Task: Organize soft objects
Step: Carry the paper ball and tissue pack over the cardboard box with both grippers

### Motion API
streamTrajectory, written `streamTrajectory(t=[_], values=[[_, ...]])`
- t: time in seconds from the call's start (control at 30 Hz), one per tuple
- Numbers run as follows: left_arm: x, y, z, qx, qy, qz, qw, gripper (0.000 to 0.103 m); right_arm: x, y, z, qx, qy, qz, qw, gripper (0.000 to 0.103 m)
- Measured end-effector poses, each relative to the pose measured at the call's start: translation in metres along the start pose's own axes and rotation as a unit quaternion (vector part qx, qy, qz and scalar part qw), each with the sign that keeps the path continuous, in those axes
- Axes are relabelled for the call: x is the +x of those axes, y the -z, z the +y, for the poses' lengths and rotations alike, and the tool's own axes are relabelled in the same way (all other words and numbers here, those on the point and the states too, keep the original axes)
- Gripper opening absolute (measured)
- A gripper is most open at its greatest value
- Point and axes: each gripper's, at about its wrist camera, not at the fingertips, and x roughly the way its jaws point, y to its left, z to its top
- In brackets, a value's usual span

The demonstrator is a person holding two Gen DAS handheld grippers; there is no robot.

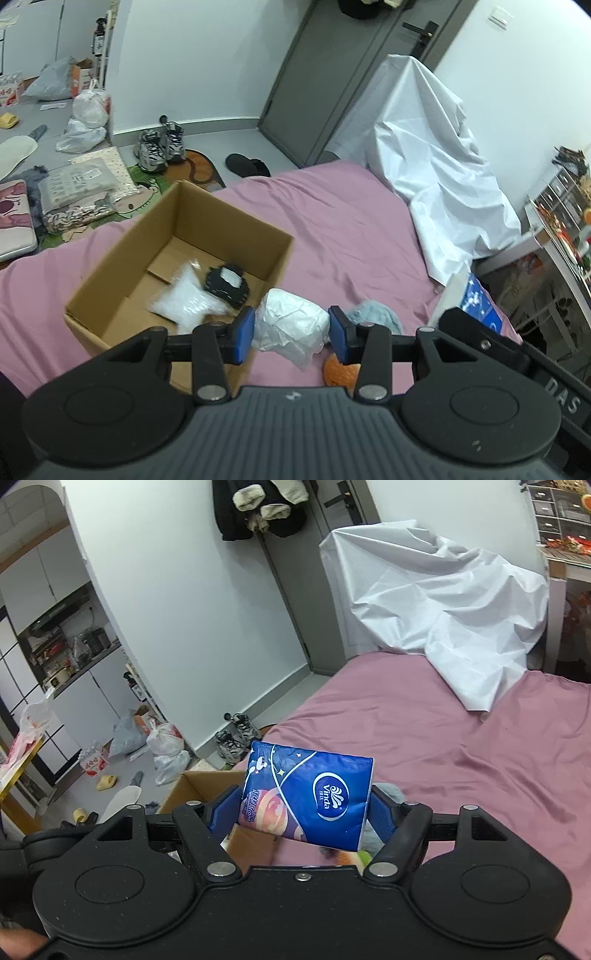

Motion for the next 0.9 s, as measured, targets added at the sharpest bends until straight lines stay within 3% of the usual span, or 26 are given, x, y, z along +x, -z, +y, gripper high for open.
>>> streamTrajectory(t=[0.4,0.9], values=[[0.006,-0.024,0.049,-0.029,-0.024,-0.007,0.9993,0.042,0.017,0.006,0.034,-0.019,-0.015,0.0,1.0,0.07],[0.019,-0.035,0.106,-0.054,-0.045,0.023,0.9972,0.043,0.05,0.016,0.07,-0.048,-0.018,0.04,0.998,0.07]])
